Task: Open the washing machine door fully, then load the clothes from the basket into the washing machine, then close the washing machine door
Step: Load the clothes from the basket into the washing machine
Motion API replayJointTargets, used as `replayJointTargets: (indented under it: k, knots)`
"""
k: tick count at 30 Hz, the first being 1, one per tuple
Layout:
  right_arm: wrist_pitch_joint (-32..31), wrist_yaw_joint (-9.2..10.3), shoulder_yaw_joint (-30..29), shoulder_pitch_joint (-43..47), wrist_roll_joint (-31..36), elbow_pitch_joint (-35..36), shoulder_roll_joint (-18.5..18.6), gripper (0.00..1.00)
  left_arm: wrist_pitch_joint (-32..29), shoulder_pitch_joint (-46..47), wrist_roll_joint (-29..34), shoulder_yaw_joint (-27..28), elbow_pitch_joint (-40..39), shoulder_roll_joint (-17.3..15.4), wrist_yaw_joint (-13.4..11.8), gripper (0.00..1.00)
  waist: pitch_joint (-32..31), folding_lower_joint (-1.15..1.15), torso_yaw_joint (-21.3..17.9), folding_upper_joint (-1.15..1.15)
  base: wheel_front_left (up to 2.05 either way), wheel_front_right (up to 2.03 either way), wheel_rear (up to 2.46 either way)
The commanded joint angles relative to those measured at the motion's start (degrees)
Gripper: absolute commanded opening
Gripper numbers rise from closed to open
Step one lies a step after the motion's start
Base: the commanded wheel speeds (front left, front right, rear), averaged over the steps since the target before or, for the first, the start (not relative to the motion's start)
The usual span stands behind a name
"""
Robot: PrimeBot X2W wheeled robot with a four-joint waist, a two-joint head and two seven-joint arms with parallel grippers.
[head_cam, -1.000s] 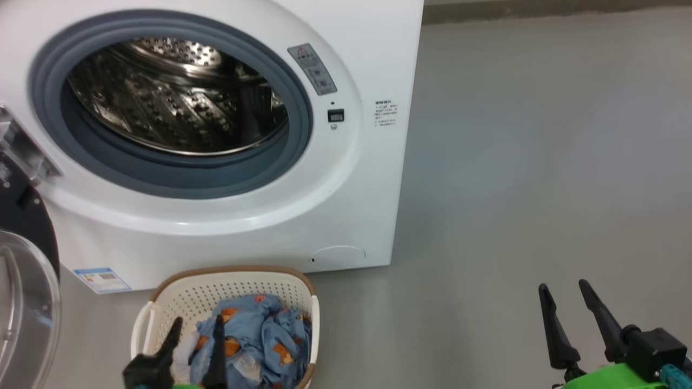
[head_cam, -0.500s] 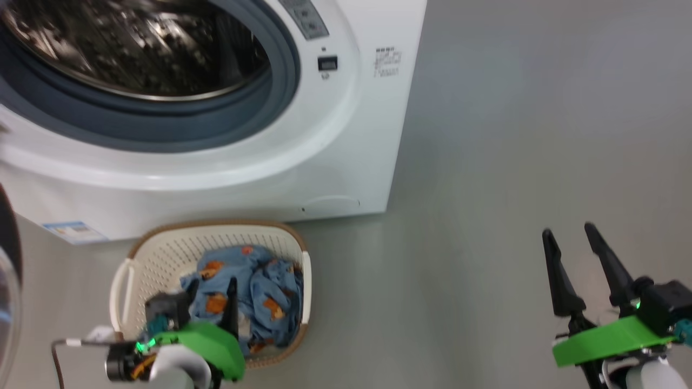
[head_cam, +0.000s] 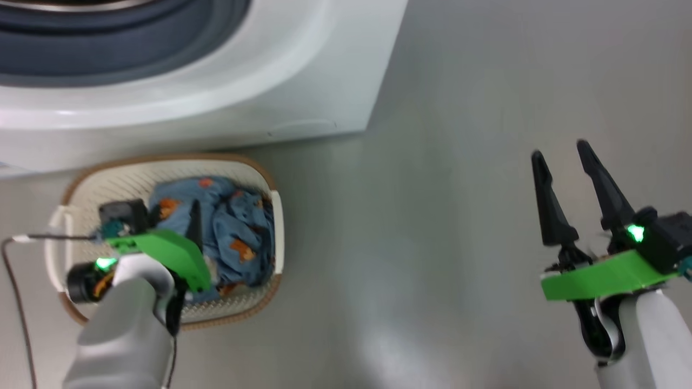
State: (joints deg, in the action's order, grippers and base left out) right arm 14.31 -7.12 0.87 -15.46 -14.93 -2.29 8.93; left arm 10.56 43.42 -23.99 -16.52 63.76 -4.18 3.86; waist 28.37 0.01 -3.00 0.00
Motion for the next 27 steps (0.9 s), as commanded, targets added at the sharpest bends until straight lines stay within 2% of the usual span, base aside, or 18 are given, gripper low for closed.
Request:
replayJointTargets:
  k: [1,7,15,27]
  knots:
    - [0.65,-0.36,1.69,-1.30,-1.33,1.66,0.17,1.00,-0.23,1.96,-0.79,1.96,1.66,-2.73,0.46,1.00,8.26,-0.01,-3.93,0.00,0.00,0.00,0.00]
    - [0.67,-0.36,2.66,-4.68,-2.22,2.43,-0.11,1.00,-1.61,6.74,-2.26,2.84,6.30,-3.49,0.95,1.00,13.66,-0.01,-5.59,0.00,0.00,0.00,0.00]
    - [0.68,-0.36,3.74,-7.43,-3.05,3.45,-0.33,1.00,-4.45,11.02,-3.04,2.68,8.64,-4.46,1.42,1.00,19.64,-0.01,-6.88,0.00,0.00,0.00,0.00]
    - [0.68,-0.36,4.57,-9.30,-3.75,3.73,-0.86,1.00,-7.53,13.07,-4.26,2.41,9.67,-5.29,2.15,1.00,24.12,-0.01,-8.57,0.00,0.00,0.00,0.00]
